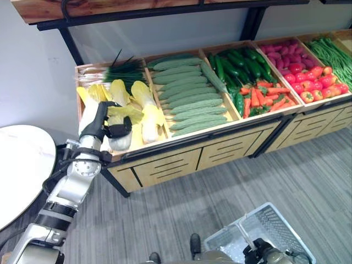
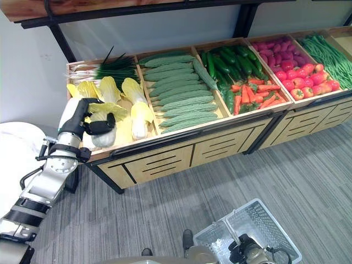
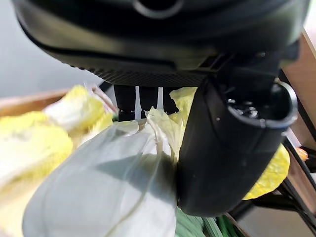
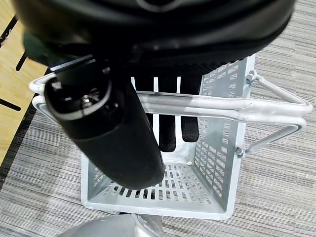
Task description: Get the vegetables into the basket
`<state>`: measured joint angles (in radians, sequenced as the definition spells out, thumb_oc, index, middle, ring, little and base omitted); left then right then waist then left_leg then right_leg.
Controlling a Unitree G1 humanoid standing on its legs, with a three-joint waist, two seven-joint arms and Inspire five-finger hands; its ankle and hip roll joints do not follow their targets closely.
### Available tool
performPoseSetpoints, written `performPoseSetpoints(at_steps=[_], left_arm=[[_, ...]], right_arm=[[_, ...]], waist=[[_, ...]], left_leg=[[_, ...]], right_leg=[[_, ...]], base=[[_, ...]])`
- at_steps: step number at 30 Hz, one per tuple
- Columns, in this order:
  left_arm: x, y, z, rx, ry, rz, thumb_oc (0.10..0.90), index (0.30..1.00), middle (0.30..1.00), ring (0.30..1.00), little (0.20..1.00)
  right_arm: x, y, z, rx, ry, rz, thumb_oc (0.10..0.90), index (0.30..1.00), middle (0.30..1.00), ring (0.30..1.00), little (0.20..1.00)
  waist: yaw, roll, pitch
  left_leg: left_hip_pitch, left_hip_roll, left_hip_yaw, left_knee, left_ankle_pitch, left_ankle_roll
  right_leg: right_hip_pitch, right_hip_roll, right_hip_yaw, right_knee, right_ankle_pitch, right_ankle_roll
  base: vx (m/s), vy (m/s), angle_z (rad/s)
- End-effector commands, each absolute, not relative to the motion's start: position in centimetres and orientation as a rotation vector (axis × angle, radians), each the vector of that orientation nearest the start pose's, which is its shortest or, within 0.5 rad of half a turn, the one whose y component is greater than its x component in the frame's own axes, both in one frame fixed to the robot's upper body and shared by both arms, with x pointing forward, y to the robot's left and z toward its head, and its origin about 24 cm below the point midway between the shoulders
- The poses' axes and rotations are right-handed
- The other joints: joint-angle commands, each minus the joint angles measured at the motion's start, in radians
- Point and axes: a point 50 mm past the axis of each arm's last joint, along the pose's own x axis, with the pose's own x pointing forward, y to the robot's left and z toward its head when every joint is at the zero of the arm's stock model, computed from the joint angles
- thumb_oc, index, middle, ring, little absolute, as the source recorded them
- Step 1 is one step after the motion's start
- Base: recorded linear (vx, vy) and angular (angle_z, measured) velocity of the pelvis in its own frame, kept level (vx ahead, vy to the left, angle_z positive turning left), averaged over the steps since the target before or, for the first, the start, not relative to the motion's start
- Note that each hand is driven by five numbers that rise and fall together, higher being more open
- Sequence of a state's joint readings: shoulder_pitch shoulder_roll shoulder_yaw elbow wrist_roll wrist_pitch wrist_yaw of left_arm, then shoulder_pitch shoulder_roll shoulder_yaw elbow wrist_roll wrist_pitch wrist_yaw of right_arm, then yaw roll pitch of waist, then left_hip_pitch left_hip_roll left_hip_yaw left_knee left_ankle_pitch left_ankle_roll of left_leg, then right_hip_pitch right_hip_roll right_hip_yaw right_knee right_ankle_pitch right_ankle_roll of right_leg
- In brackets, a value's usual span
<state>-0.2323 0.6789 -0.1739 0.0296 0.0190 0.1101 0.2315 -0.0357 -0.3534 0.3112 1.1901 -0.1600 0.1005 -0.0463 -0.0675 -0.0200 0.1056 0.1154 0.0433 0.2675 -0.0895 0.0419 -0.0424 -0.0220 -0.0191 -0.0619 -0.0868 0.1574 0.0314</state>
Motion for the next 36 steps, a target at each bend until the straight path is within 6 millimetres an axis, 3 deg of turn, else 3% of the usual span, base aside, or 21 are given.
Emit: performPoseSetpoints(at_steps=[1, 6, 16, 23, 28, 33, 34, 36], left_arm=[[30.0, 23.5, 18.9, 0.685, -0.446, 0.167, 0.400, 0.300, 0.300, 0.300, 0.300], [29.1, 22.8, 18.4, 0.669, -0.452, 0.124, 0.400, 0.300, 0.300, 0.300, 0.300], [29.7, 21.8, 19.4, 0.678, -0.487, 0.086, 0.400, 0.300, 0.300, 0.300, 0.300], [30.5, 21.0, 19.9, 0.680, -0.508, 0.070, 0.400, 0.300, 0.300, 0.300, 0.300], [30.8, 20.7, 20.2, 0.664, -0.523, 0.072, 0.400, 0.300, 0.300, 0.300, 0.300], [30.9, 20.8, 20.3, 0.675, -0.519, 0.077, 0.400, 0.300, 0.300, 0.300, 0.300], [30.7, 21.5, 20.7, 0.688, -0.521, 0.109, 0.400, 0.300, 0.300, 0.300, 0.300], [30.7, 21.5, 20.5, 0.686, -0.517, 0.106, 0.400, 0.300, 0.300, 0.300, 0.300]], right_arm=[[9.5, -28.4, -14.6, -0.714, 1.310, 0.055, 0.400, 0.300, 0.300, 0.300, 0.300], [9.0, -28.1, -14.8, -0.708, 1.324, 0.068, 0.400, 0.300, 0.300, 0.300, 0.300], [8.4, -28.5, -14.8, -0.690, 1.339, 0.037, 0.400, 0.300, 0.300, 0.300, 0.300], [8.4, -28.2, -14.9, -0.646, 1.321, -0.001, 0.400, 0.300, 0.300, 0.300, 0.300], [9.4, -27.7, -14.8, -0.640, 1.282, -0.002, 0.400, 0.300, 0.300, 0.300, 0.300], [10.2, -27.2, -14.7, -0.649, 1.252, 0.013, 0.400, 0.300, 0.300, 0.300, 0.300], [11.3, -27.2, -14.4, -0.659, 1.221, 0.015, 0.400, 0.300, 0.300, 0.300, 0.300], [11.2, -27.2, -14.4, -0.656, 1.221, 0.012, 0.400, 0.300, 0.300, 0.300, 0.300]], waist=[[-0.002, 0.002, -0.077], [0.002, 0.000, -0.079], [-0.011, -0.007, -0.068], [-0.055, -0.022, -0.036], [-0.065, -0.025, -0.019], [-0.041, 0.001, 0.001], [-0.022, -0.008, -0.015], [-0.020, -0.009, -0.021]], left_leg=[[0.003, 0.057, -0.057, 0.006, -0.035, -0.058], [0.011, 0.044, -0.062, 0.008, -0.043, -0.048], [0.005, 0.014, -0.058, 0.006, -0.054, -0.028], [0.000, -0.025, 0.009, 0.004, -0.069, -0.001], [0.001, -0.024, 0.077, 0.005, -0.070, -0.001], [0.003, 0.017, 0.144, 0.016, -0.063, -0.002], [-0.009, 0.022, 0.189, 0.019, -0.048, -0.015], [-0.008, 0.024, 0.192, 0.020, -0.045, -0.019]], right_leg=[[0.007, -0.141, 0.012, 0.052, -0.076, 0.154], [0.013, -0.152, 0.016, 0.057, -0.077, 0.157], [-0.012, -0.178, 0.030, 0.072, -0.057, 0.176], [-0.083, -0.204, 0.091, 0.073, 0.013, 0.218], [-0.144, -0.196, 0.111, 0.082, 0.078, 0.230], [-0.127, -0.225, -0.040, 0.168, -0.005, 0.211], [-0.089, -0.236, -0.110, 0.118, 0.000, 0.208], [-0.084, -0.229, -0.105, 0.110, -0.004, 0.207]], base=[[0.00, 0.022, 0.06], [0.00, 0.027, 0.01], [-0.03, 0.050, 0.00], [-0.06, 0.095, -0.20], [-0.05, 0.024, -0.57], [-0.08, -0.021, -0.82], [-0.09, -0.077, -0.54], [0.03, -0.096, -0.63]])
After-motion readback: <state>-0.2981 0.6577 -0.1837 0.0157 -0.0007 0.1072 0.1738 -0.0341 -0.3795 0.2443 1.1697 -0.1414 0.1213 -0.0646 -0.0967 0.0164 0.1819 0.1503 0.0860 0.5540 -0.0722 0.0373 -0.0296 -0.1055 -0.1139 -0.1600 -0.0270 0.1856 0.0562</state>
